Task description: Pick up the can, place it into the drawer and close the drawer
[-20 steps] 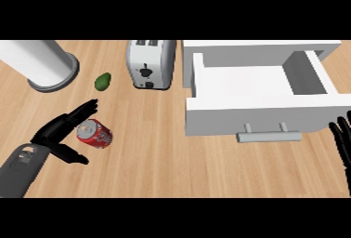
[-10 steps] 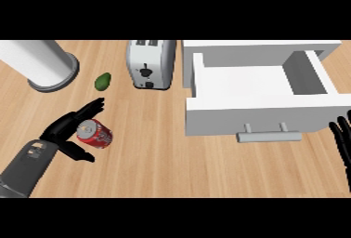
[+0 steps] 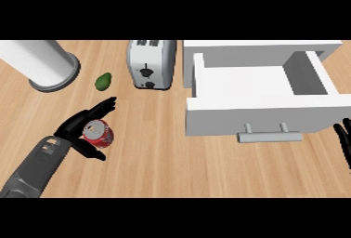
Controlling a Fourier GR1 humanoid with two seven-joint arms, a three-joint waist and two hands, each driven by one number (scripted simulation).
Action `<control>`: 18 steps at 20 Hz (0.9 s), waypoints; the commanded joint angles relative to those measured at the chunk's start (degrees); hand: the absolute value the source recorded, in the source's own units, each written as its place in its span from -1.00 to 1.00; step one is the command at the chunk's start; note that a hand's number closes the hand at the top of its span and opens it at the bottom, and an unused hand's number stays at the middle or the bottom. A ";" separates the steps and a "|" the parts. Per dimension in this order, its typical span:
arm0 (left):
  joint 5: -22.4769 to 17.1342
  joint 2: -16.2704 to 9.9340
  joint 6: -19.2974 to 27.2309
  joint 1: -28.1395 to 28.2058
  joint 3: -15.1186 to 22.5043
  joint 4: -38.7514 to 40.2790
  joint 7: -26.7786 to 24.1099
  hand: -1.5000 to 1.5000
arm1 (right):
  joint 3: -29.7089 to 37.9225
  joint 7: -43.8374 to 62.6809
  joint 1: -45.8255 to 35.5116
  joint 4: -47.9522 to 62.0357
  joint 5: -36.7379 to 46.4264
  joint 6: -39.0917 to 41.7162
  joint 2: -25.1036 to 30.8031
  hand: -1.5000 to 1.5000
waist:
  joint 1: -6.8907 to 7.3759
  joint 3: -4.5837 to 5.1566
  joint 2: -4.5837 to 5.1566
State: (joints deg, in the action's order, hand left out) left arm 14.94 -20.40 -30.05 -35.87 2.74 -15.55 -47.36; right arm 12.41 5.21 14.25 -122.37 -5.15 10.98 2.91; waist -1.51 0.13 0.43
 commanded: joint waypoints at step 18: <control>-4.20 4.49 -14.57 -0.13 1.84 -6.21 -1.80 1.00 | 0.27 -0.60 4.15 -2.41 -0.61 0.92 -1.54 -1.00 | 0.86 -0.12 -0.55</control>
State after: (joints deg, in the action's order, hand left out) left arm 12.45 -16.43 -34.04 -35.24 4.79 -20.06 -45.15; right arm 12.96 4.77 16.42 -123.48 -5.53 11.20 1.76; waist -0.70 0.03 0.05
